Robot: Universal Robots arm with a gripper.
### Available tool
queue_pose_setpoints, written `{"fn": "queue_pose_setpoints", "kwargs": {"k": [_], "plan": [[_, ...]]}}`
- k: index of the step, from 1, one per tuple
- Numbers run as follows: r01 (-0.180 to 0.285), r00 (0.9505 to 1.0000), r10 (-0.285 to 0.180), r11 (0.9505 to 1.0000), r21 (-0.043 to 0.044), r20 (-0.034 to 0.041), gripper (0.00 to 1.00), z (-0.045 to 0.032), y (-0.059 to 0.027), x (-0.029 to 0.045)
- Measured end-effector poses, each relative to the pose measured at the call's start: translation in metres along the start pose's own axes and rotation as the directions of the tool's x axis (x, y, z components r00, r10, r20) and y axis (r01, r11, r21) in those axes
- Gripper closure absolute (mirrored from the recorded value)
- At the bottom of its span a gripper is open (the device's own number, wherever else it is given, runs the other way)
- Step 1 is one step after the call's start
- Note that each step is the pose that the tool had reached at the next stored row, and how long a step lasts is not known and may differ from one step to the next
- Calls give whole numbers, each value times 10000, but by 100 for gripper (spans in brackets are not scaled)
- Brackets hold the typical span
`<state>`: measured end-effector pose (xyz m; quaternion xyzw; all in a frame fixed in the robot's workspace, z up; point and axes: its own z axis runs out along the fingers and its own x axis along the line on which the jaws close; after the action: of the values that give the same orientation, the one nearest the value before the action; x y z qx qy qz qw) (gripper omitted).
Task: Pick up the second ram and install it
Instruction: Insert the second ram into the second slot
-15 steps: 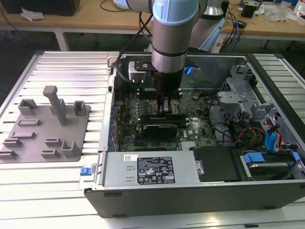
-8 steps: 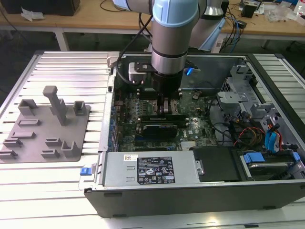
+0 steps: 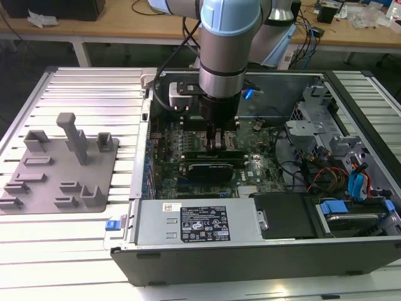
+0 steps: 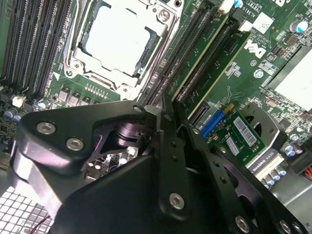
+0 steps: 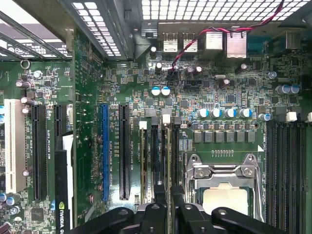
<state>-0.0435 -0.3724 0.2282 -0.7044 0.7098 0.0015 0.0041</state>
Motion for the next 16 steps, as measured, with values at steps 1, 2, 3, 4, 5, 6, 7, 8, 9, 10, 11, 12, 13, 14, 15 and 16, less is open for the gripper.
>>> {"fn": "queue_pose_setpoints", "kwargs": {"k": [1,2,3,4,5,6,7,8,9,10,11,12,13,14,15,16], "plan": [[0,10000,0,10000,0,0,84,-2,0,0],[-1,10000,1,10000,2,3,84,-15,0,-1],[-1,10000,1,10000,2,2,84,-40,0,-1],[-1,10000,1,10000,4,2,84,-83,-1,-1],[0,10000,0,10000,4,2,84,-117,-1,-1],[0,10000,0,10000,5,2,84,-144,-1,-1],[0,10000,0,10000,6,1,84,-168,-1,-2],[0,10000,0,10000,7,1,84,-184,-1,-2],[1,10000,-1,10000,8,1,84,-192,-1,-1],[1,10000,-1,10000,9,2,84,-195,-1,-2],[1,10000,-1,10000,10,3,84,-194,-1,-2],[0,10000,0,10000,9,1,84,-195,-15,-2],[-1,10000,1,10000,8,0,84,-196,-40,-2],[-1,10000,1,10000,8,0,84,-196,-63,-2],[2,10000,-2,10000,9,1,84,-195,-107,-2],[0,10000,0,10000,8,1,84,-195,-126,-2]]}}
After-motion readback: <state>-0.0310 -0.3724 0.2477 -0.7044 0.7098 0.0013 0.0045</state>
